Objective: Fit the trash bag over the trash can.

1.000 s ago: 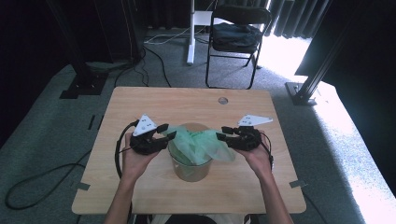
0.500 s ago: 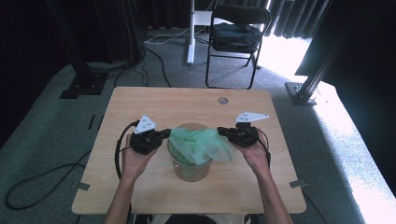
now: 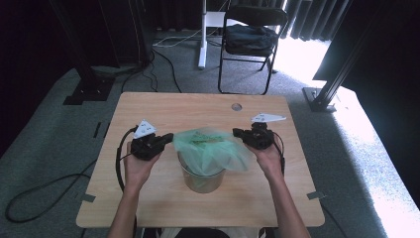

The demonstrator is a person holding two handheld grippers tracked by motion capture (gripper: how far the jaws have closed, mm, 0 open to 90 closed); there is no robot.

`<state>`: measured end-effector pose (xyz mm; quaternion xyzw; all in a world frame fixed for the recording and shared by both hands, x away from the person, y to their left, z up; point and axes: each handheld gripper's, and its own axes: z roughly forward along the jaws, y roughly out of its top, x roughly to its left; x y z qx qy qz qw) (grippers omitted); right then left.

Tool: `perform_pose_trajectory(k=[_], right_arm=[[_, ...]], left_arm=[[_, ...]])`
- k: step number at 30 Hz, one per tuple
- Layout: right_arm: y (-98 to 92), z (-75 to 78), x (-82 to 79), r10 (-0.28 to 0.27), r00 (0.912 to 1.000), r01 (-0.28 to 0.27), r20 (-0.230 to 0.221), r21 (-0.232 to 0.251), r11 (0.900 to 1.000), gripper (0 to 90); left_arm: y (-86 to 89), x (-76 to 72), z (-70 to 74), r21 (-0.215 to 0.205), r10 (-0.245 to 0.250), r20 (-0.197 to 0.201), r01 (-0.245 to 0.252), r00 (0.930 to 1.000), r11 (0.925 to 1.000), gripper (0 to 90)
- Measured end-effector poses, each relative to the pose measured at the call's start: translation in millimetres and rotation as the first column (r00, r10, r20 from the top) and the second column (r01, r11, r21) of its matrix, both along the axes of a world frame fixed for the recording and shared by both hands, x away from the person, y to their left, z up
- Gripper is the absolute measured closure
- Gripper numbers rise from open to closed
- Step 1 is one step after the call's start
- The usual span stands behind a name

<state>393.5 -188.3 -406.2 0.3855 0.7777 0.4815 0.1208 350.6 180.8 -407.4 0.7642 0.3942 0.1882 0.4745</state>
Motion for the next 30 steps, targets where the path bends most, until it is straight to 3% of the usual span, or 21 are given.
perform_pose_trajectory(k=[8,13,20,25,30], right_arm=[[0.0,-13.7,11.9,-0.025,0.9981,0.025,-0.056,0.000,1.000,90.0],[0.8,-22.4,14.7,-0.031,0.9954,0.030,-0.090,-0.005,1.000,90.0],[0.0,-29.4,15.2,-0.033,0.9903,0.030,-0.135,-0.019,0.999,90.0],[1.3,-34.7,15.9,-0.036,0.9870,0.032,-0.157,-0.026,0.999,90.0],[0.3,-32.0,12.8,-0.044,0.9900,0.040,-0.134,-0.035,0.999,90.0]], left_arm=[[4.3,18.0,-12.5,-0.002,0.036,-0.076,-0.036,0.9965,0.9993,90.0],[-2.0,24.4,-19.4,0.034,0.032,-0.117,-0.028,0.9926,0.9990,90.0],[-6.3,29.0,-32.4,0.032,0.022,-0.169,-0.016,0.9853,0.9994,90.0],[-8.7,30.6,-35.8,0.025,0.027,-0.182,-0.023,0.9829,0.9994,89.6],[1.8,24.1,-26.4,-0.010,0.071,-0.144,-0.073,0.9870,0.9973,79.3]])
